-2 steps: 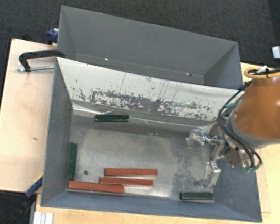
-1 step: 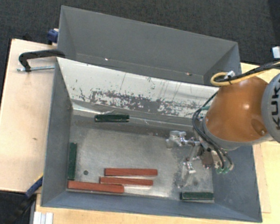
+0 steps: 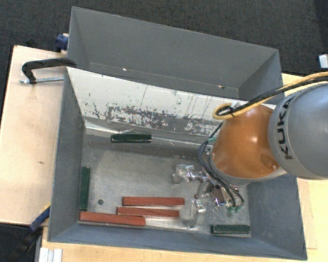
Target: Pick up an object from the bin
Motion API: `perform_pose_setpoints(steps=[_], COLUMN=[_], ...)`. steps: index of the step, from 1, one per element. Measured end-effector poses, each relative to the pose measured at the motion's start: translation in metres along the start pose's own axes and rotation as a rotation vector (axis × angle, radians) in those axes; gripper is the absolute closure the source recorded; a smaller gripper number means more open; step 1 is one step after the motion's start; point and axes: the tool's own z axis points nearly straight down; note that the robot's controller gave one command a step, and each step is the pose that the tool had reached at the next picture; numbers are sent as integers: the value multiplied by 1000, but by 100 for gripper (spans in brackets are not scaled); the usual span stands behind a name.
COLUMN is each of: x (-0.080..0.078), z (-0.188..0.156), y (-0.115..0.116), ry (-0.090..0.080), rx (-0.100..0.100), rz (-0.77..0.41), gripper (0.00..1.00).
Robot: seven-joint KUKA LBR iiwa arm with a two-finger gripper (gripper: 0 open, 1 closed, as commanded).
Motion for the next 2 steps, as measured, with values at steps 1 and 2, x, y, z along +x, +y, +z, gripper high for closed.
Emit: perform_pose_setpoints(steps=[1,2], x=[-24,-8], z=[-25,1], y=[48,75], ry=[-15,-6], rx=[-4,-2], rz=[11,-5], gripper=[0,100])
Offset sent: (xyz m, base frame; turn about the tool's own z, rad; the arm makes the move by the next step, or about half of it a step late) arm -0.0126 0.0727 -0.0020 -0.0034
